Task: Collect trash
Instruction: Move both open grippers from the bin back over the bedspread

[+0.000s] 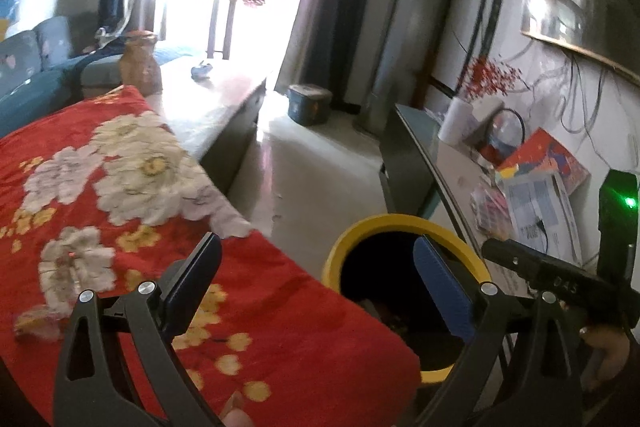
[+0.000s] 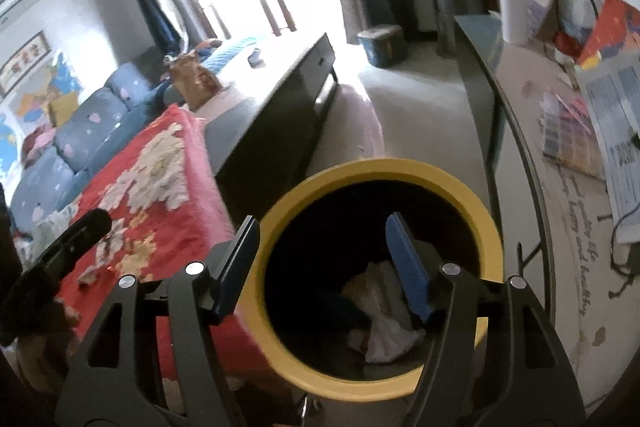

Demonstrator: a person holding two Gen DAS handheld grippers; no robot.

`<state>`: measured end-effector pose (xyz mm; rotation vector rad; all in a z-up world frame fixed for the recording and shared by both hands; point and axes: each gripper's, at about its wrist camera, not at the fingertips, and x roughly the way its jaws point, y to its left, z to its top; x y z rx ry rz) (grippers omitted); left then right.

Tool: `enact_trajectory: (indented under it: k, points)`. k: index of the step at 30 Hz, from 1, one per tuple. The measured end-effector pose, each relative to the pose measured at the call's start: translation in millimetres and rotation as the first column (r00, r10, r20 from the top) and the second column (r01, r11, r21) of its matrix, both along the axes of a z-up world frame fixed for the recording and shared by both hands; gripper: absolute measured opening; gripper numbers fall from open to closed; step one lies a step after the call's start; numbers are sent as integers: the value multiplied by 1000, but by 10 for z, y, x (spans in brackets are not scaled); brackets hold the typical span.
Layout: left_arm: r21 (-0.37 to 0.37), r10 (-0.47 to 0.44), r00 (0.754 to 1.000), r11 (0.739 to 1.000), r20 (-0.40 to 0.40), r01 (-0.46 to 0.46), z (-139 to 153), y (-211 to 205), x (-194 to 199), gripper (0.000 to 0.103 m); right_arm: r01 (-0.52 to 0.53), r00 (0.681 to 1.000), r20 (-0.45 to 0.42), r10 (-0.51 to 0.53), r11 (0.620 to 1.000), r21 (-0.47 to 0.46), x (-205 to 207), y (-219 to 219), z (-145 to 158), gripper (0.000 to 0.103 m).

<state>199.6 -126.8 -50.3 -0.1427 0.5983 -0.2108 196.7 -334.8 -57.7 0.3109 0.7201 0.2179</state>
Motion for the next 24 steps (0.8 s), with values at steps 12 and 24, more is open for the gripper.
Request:
enact_trajectory:
  k: [12, 24]
  points:
    - [-32, 123, 992, 992, 42, -121, 131, 562, -274, 94, -129, 988, 79, 132, 991, -47, -175, 580, 270, 62]
    - [-28, 246, 968, 969, 55, -245, 172, 1090, -501, 94, -254, 961, 96, 260, 964, -73, -277, 1164, 392, 63]
